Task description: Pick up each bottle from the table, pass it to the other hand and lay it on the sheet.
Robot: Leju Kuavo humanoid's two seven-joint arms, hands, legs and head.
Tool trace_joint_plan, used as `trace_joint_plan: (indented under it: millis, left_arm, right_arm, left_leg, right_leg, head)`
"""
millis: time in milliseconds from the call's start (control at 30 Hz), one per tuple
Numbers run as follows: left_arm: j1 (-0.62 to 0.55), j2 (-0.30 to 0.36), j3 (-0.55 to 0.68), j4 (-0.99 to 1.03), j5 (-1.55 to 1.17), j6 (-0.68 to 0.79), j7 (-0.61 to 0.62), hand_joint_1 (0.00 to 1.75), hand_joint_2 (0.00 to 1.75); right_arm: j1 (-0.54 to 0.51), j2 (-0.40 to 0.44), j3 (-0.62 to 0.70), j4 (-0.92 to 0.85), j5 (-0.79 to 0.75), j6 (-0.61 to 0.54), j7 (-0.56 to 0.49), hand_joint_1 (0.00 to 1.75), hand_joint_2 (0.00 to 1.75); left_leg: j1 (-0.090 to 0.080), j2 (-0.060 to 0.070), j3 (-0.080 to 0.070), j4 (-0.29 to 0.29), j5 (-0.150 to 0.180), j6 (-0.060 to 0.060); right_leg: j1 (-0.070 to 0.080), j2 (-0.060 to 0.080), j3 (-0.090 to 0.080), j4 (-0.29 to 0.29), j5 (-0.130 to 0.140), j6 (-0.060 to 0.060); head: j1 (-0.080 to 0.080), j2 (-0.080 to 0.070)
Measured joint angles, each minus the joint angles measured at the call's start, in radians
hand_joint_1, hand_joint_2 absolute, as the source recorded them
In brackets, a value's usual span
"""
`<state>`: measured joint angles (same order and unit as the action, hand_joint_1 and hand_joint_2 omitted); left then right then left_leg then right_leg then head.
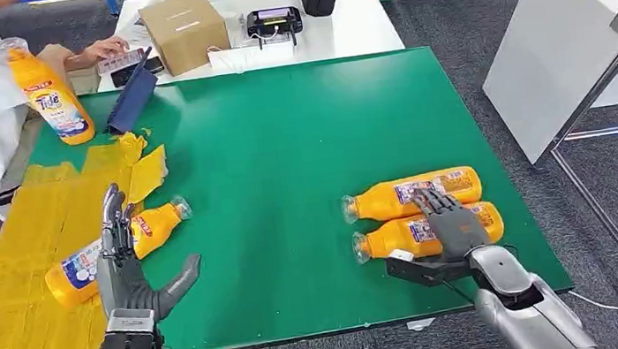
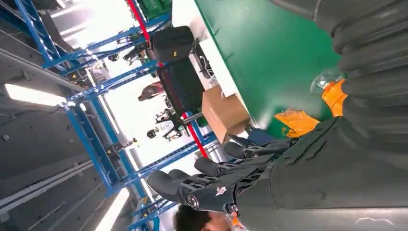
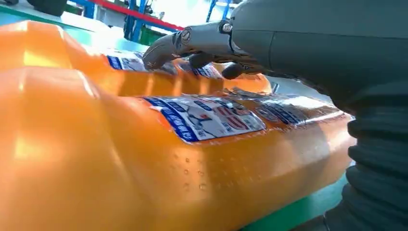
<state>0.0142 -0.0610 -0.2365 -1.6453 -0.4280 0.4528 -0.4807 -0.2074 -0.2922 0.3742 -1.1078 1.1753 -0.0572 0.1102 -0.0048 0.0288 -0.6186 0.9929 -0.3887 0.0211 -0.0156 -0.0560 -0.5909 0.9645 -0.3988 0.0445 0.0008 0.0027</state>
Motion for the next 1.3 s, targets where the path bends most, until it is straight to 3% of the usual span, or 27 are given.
trace_joint_plan:
  millis: [667,1133,1167,1200,1233,1300]
  left_arm:
    - [-0.001,-0.002,0.001,0.011,0.003,-0.005,0.008,0.00,1.75]
    - [-0.012,-0.005,0.001,0.034,0.011,-0.005,0.012,0.00,1.75]
    - [-0.013,-0.005,0.001,0.035,0.012,-0.005,0.012,0.00,1.75]
    - [-0.015,-0.005,0.001,0.037,0.012,-0.005,0.012,0.00,1.75]
    - [-0.016,-0.005,0.001,0.039,0.013,-0.006,0.012,0.00,1.75]
    - [-0.017,-0.005,0.001,0.041,0.014,-0.006,0.012,0.00,1.75]
  right_arm:
    - [0.021,-0.019,-0.002,-0.010,0.015,0.034,0.033,0.00,1.75]
    - [0.039,-0.031,-0.021,0.006,0.014,0.039,0.063,0.00,1.75]
    - [0.039,-0.031,-0.022,0.008,0.014,0.039,0.063,0.17,1.75]
    - [0.039,-0.031,-0.022,0.009,0.014,0.039,0.063,1.41,1.75]
    - [0.039,-0.031,-0.023,0.011,0.014,0.039,0.063,1.75,1.75]
    - [0.043,-0.033,-0.023,0.015,0.005,0.039,0.057,1.75,1.75]
  left_leg:
    - [0.000,0.000,0.003,0.000,0.000,0.000]
    - [0.000,0.001,0.013,0.000,-0.004,0.001]
    - [0.000,0.001,0.013,0.000,-0.004,0.001]
    - [0.000,0.001,0.014,0.000,-0.004,0.001]
    - [0.000,0.001,0.015,0.000,-0.004,0.001]
    - [0.001,0.001,0.016,0.000,-0.005,0.002]
  right_leg:
    - [-0.001,0.000,0.001,-0.001,-0.001,0.001]
    - [-0.001,0.000,0.013,-0.004,-0.004,0.002]
    - [-0.001,0.000,0.013,-0.005,-0.004,0.002]
    - [-0.001,0.000,0.014,-0.005,-0.004,0.002]
    - [-0.001,0.000,0.015,-0.006,-0.004,0.002]
    - [-0.001,0.000,0.017,-0.007,-0.004,0.003]
  head:
    - [0.000,0.000]
    - [0.000,0.000]
    - [0.000,0.000]
    - [0.000,0.000]
    - [0.000,0.000]
    - [0.000,0.000]
